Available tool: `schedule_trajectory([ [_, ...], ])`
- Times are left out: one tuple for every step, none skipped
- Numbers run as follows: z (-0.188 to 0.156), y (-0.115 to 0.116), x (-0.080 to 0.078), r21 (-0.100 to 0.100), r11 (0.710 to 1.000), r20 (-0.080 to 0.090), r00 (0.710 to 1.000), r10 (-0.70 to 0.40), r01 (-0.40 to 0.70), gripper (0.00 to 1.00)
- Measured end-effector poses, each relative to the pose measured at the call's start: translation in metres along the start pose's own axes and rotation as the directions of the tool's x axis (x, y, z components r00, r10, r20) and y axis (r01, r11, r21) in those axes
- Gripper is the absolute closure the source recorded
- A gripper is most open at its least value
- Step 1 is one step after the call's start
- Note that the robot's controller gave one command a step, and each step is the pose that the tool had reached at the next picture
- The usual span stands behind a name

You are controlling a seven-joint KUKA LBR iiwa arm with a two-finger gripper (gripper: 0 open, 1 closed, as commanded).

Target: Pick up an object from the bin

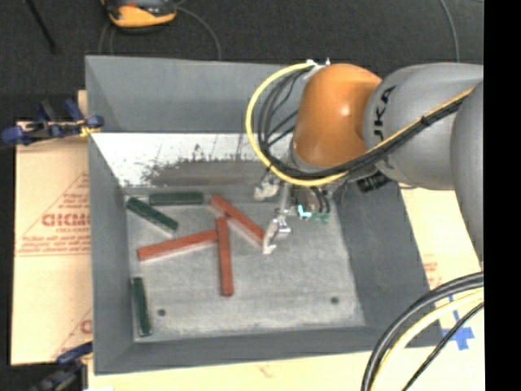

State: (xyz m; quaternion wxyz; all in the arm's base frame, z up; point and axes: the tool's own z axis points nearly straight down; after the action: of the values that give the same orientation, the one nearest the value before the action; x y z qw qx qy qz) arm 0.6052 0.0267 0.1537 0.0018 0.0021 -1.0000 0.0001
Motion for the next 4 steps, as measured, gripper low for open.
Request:
schedule_trajectory([
  [-0.003, 0.000, -0.001, 0.000, 1.000, 0.004, 1.000, 0.000, 0.000, 0.00],
  [0.020, 0.002, -0.006, 0.003, 0.996, 0.016, 0.996, -0.092, 0.091, 0.00],
  [0.073, -0.021, -0.010, -0.005, 0.999, -0.005, 0.999, 0.042, -0.042, 1.00],
  [0.073, -0.021, -0.010, -0.005, 0.999, -0.004, 0.999, 0.042, -0.042, 1.00],
])
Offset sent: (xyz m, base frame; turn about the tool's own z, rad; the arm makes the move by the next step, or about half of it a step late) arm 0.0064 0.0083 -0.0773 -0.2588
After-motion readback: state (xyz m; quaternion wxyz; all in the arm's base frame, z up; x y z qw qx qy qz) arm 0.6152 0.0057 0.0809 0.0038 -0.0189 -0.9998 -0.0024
